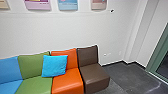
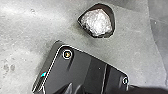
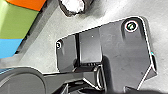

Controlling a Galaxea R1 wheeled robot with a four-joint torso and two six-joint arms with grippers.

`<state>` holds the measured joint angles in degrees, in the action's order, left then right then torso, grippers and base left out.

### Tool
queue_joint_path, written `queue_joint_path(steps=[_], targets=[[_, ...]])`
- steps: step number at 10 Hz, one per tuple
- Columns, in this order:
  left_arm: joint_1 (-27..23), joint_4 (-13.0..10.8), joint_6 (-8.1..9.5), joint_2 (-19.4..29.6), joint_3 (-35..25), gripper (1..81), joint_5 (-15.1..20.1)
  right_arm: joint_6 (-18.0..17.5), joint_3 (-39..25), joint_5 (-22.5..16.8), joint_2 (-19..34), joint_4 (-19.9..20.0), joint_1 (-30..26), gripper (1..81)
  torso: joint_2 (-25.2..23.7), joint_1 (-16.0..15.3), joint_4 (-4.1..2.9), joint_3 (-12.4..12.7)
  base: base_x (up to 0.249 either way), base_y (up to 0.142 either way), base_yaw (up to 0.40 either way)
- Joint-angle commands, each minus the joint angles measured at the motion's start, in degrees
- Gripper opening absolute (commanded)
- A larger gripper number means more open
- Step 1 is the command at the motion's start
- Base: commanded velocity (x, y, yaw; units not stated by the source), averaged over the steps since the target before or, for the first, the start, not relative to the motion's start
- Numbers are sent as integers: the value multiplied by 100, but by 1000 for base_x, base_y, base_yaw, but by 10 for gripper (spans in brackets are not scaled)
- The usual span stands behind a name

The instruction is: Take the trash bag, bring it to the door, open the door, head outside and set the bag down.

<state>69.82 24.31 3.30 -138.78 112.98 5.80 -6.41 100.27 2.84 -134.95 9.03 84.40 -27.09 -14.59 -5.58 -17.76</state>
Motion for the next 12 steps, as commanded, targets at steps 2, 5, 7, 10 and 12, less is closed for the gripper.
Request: queue_joint_path(steps=[2,5,7,10,12], targets=[[-833,487,48,87,224,811,798,-9,-404,-337,457,310,-261,811,-750,-480,0,0,0,0,0],[-1044,505,48,-186,690,811,1160,-9,-457,-328,528,345,-269,811,-1377,-872,0,0,0,0,0],[-1053,496,48,-186,672,811,1204,-9,-509,-328,554,345,-278,811,-1790,-1128,0,0,0,0,0],[-1132,671,48,-212,646,811,1256,-9,-544,-319,572,345,-269,811,-2420,-1521,0,0,0,0,0],[-1132,663,48,-265,673,811,1283,0,-562,-319,572,336,-269,811,-2875,-1803,0,-196,0,0,0]])
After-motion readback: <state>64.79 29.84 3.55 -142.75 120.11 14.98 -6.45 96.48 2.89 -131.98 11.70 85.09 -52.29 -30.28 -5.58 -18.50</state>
